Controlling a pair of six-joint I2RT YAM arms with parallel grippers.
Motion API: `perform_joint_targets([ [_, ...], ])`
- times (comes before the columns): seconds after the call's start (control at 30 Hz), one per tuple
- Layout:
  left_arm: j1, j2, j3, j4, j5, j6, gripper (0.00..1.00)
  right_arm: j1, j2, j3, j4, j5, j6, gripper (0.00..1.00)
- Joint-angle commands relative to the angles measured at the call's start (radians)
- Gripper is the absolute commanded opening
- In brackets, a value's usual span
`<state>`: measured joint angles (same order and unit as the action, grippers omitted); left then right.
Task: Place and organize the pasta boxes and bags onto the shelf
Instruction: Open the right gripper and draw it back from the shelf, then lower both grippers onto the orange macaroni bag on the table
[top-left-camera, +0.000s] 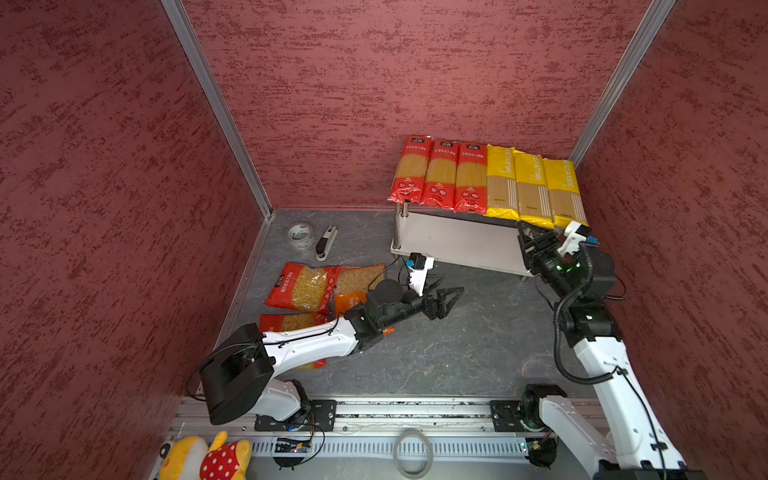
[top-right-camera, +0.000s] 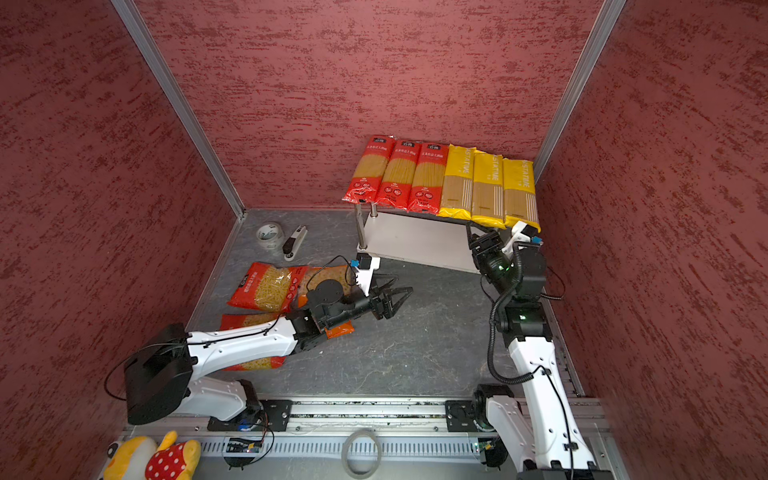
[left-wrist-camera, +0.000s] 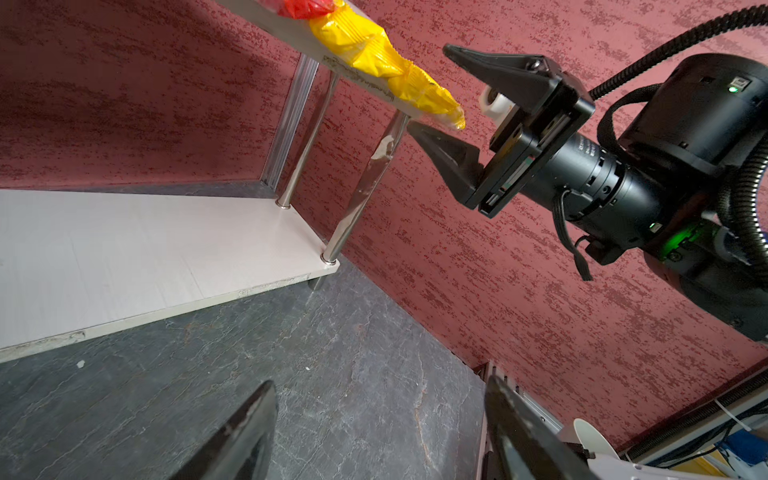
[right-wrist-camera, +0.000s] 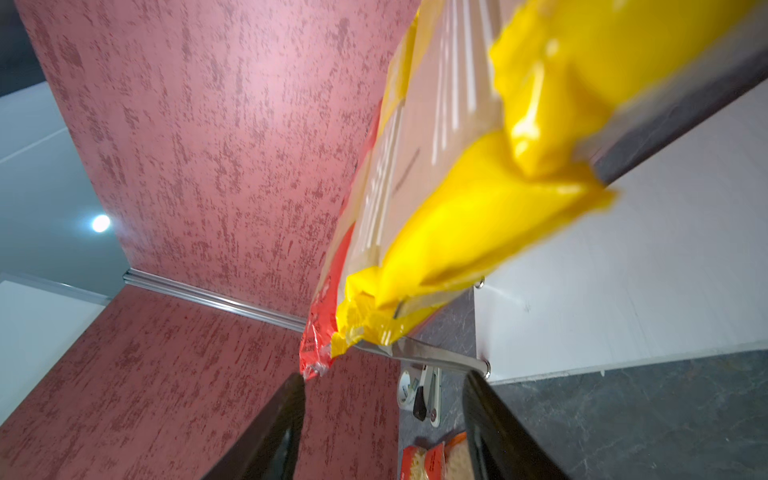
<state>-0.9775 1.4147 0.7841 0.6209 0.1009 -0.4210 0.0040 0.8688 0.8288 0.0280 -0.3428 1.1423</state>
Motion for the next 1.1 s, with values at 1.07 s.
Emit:
perform_joint_targets([
  [1.07, 0.052, 0.036, -0.013, -0.486, -0.281, -0.13, 0.78, 0.609, 0.488, -0.244, 0.296, 0.211, 0.007, 0.58],
])
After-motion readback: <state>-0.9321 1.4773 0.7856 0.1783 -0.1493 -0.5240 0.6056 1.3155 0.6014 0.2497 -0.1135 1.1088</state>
